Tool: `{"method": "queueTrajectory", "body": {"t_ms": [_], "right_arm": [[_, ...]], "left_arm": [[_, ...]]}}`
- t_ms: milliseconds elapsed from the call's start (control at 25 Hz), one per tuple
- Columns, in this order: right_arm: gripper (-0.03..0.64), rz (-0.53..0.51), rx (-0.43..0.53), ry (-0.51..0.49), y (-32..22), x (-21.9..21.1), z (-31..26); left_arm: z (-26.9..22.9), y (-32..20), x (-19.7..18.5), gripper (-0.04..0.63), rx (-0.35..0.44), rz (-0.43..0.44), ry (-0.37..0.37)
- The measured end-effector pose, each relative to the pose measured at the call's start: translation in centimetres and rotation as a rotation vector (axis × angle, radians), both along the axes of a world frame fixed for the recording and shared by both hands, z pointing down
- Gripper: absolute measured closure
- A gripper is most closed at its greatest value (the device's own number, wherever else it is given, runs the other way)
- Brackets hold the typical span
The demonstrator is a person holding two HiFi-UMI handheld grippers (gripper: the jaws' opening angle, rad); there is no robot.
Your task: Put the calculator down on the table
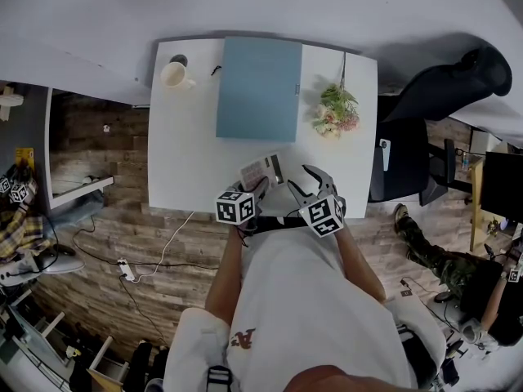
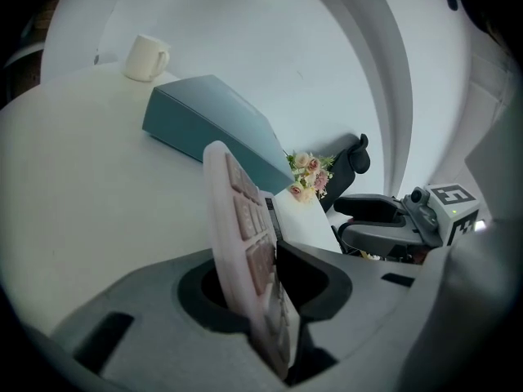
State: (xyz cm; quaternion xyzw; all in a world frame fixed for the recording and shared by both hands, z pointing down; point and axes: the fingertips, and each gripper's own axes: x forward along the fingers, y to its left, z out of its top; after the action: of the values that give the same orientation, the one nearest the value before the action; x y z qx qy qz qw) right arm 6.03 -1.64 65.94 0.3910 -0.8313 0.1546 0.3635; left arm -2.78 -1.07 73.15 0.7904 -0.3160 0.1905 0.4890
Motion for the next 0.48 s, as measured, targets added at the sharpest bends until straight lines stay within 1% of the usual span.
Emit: {"method": "queueTrajectory", "body": {"t_ms": [360,480], "right_arm": [[0.385,-0.003,0.002,0.007,-0.1,-0.5,-0.1],[0.387,-0.007,0.002,0.008,-0.1,-0.8,-0.1]], "left_arm": [[0.6,0.0,-0.7,0.463,-0.010,-0.012,-0.012],[0.7,-0.1,-1.2,0.443,-0.006,-0.024,-0.021]]}}
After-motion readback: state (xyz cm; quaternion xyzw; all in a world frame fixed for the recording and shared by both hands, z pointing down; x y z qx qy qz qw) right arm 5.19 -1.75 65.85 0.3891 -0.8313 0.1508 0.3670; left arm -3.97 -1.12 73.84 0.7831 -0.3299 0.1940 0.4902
